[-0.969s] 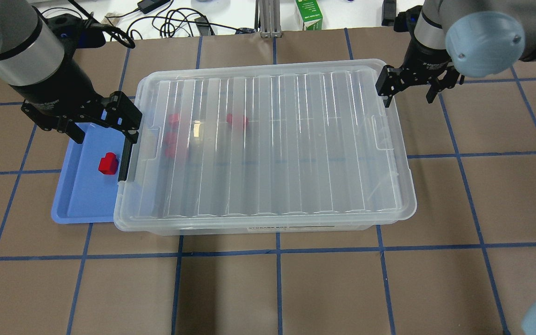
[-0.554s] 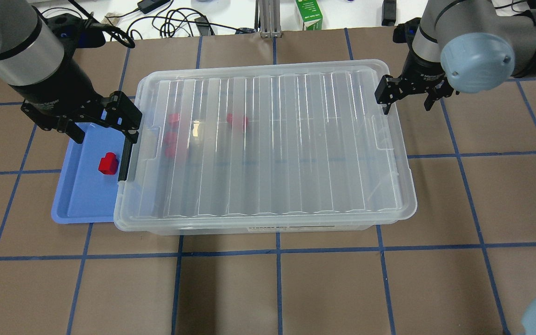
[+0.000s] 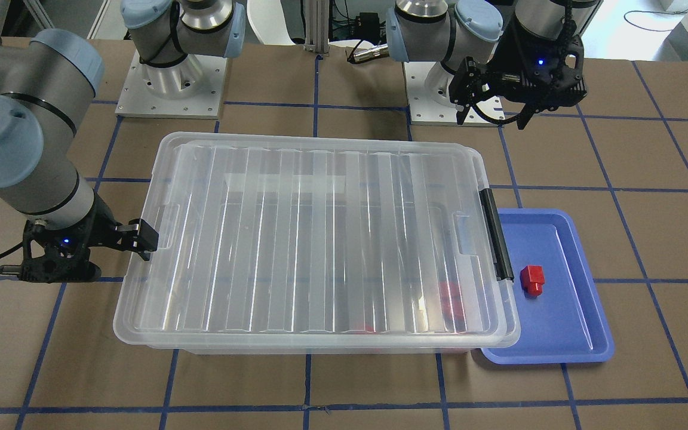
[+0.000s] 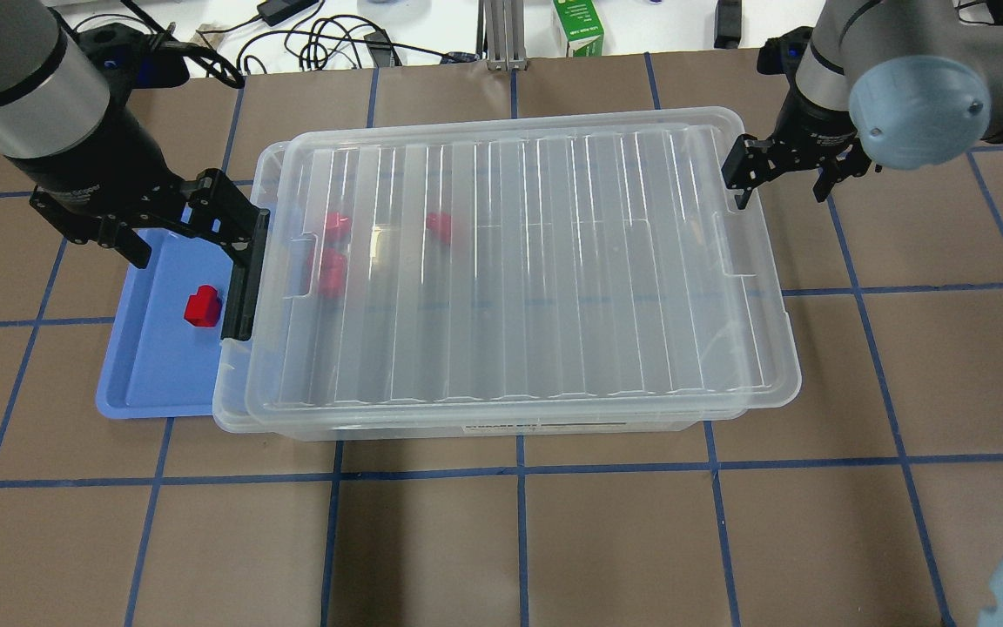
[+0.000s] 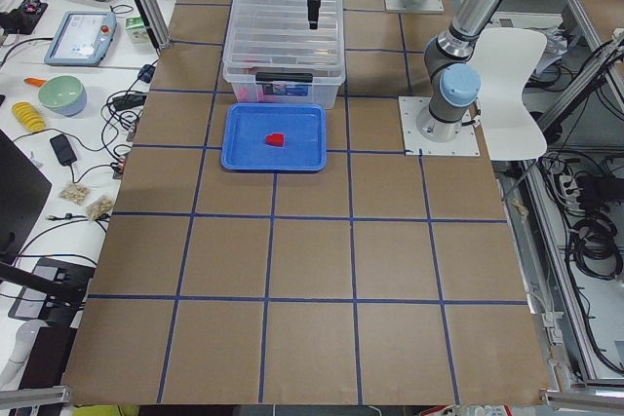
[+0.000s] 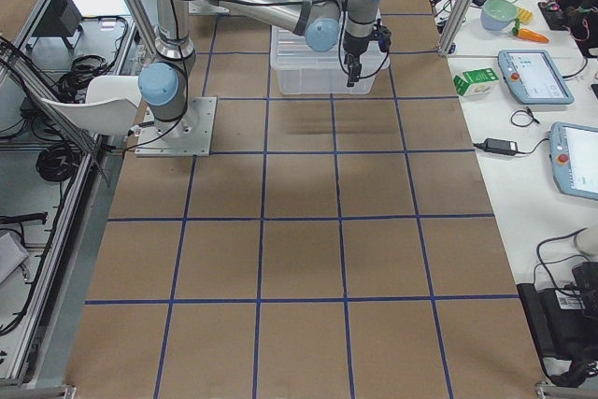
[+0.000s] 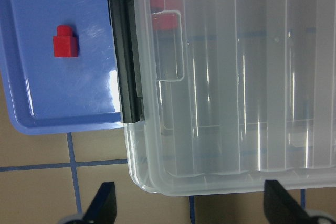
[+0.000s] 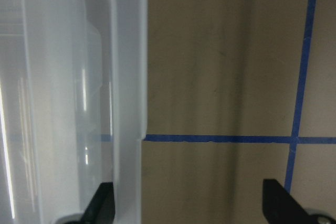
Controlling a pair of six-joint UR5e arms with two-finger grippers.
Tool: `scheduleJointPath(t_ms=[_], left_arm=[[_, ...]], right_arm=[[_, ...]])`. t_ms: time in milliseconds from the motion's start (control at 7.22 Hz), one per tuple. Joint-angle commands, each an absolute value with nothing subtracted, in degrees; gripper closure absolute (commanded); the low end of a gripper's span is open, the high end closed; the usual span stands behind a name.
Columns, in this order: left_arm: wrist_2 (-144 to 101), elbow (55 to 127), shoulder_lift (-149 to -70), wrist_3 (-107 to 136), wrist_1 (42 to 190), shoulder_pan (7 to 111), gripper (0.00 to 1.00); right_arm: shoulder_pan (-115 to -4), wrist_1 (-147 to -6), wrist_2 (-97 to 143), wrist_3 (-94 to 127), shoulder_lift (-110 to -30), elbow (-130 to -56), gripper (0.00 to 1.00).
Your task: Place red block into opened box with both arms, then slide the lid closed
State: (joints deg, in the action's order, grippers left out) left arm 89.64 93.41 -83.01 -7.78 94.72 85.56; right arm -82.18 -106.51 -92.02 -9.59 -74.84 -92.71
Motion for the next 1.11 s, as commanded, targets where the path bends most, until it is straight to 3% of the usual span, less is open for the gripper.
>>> scheduleJointPath(t_ms=[0, 415, 969], left_arm=[[89.74, 93.25, -83.06, -14.99, 94.92, 80.45, 0.00], [89.12, 93.87, -86.21, -28.68, 93.70, 66.92, 0.00], [89.21, 94.22, -98.32, -33.84, 82.01, 64.25, 0.00]], right_arm=[[-79.11, -106.52, -92.37, -12.99, -75.23, -92.81, 0.00], [-74.82, -107.75, -92.46, -17.31, -75.23, -92.73, 0.00], [-69.62, -107.67, -92.11, -20.82, -75.41, -92.20, 0.00]])
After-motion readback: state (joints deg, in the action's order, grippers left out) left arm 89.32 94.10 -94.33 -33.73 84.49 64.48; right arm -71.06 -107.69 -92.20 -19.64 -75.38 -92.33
